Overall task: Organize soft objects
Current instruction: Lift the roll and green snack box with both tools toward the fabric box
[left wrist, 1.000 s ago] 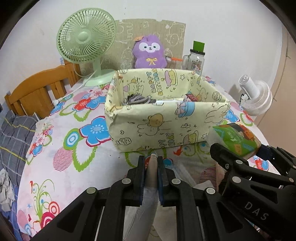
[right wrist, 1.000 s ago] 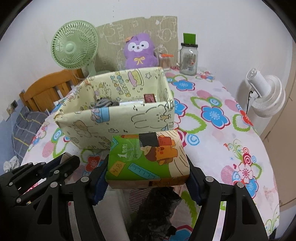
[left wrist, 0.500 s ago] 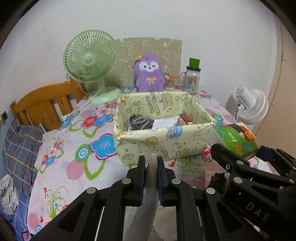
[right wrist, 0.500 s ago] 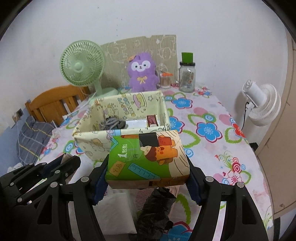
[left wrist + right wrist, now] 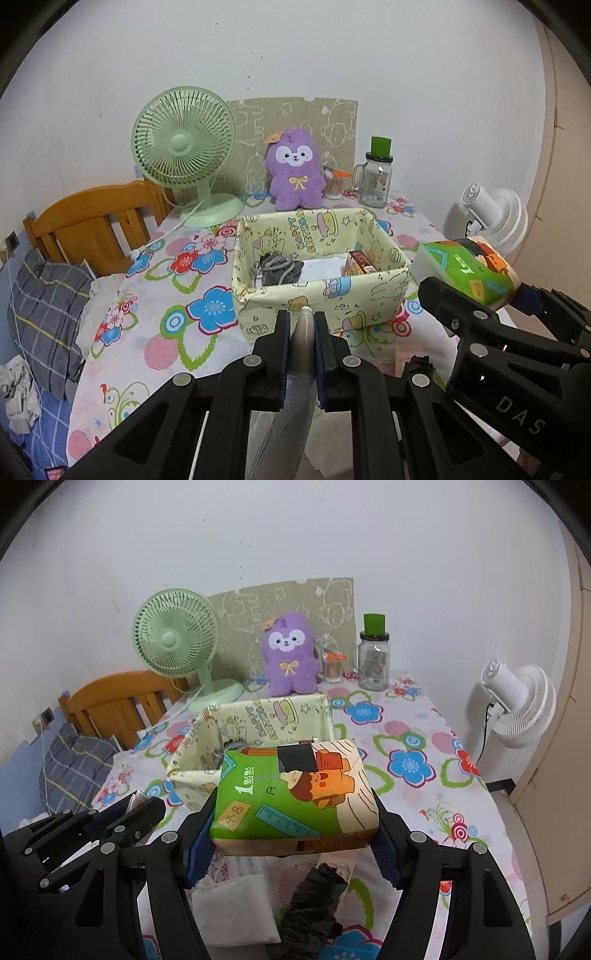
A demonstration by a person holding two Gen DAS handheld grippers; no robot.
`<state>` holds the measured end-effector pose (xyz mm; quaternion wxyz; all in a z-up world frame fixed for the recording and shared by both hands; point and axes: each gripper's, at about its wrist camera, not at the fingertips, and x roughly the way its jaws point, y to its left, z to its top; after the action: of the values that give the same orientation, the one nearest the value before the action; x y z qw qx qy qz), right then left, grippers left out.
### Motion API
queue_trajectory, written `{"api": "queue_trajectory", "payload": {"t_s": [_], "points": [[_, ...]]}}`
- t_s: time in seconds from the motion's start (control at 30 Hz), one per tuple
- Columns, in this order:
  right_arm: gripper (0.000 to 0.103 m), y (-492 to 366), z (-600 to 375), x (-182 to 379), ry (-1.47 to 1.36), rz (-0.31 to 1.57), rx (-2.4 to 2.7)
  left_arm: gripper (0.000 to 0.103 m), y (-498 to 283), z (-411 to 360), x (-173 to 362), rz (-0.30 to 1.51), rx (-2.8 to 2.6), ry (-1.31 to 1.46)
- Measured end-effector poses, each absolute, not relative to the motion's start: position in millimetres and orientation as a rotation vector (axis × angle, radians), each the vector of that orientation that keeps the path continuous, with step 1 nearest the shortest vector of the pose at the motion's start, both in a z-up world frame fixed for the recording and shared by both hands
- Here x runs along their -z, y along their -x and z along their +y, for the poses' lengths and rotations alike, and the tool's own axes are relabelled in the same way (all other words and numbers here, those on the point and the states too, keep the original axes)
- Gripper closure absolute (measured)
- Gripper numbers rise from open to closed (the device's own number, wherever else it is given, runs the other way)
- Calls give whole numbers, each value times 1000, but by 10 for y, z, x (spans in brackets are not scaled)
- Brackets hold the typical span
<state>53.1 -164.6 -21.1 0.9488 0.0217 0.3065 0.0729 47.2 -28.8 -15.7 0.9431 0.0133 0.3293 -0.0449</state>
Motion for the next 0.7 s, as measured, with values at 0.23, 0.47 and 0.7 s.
{"api": "queue_trajectory", "payload": {"t_s": [0.23,0.47,0.7], "points": [[29,-499,-1613,73,-40,595,-160,93,-479,-288,43,648,94,-32],[29,-511,-1586,-29,-42,578,-173,93,-499,-290,-59,630,96,-39],[29,-571,-1573,-102,-42,567,-180,93,-583,-284,-99,622,98,-41]]}}
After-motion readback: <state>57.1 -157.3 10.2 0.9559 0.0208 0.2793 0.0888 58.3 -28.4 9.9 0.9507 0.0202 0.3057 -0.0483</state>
